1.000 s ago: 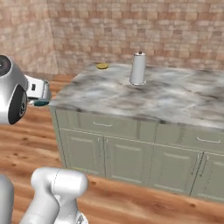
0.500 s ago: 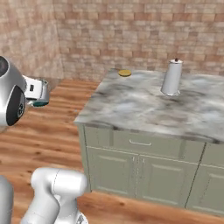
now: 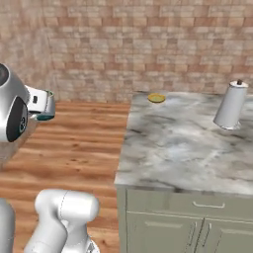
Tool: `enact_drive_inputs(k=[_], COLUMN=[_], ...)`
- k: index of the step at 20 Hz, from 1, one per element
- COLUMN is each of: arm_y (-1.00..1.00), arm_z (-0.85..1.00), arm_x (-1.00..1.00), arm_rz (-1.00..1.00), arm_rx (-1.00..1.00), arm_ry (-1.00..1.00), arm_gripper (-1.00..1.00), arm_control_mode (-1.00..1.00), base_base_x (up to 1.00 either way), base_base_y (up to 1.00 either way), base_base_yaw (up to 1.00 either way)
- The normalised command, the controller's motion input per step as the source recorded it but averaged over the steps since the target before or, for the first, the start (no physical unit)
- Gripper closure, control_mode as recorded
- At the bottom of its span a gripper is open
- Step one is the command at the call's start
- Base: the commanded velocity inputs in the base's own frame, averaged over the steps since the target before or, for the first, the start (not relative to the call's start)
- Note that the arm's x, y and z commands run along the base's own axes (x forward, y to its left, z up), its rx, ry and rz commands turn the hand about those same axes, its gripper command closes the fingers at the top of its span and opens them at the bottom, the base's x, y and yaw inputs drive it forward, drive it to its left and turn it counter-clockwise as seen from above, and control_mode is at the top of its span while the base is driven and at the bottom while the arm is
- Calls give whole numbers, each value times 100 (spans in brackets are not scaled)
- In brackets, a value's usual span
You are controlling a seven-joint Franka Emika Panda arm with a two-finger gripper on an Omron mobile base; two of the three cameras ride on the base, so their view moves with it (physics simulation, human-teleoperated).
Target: Pick the cup of tea, navigate to the dining table, and place it on the saucer.
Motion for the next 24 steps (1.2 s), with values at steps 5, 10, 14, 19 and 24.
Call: enact_drive_inputs(k=[5,10,14,19,24], arm_y=[0,0,0,0,0], arm_z=[0,0,0,0,0], arm_x=[0,0,0,0,0], arm_rz=[0,0,0,0,0], arm_rx=[0,0,0,0,0], arm_ry=[0,0,0,0,0], arm_gripper=[100,100,100,100,100], arm_control_mode=[100,100,100,100,100], base_base_x=[40,76,100,100,96], base_base_y=[100,100,100,99,91], base_base_yaw=[-39,-44,-51,-56,-65])
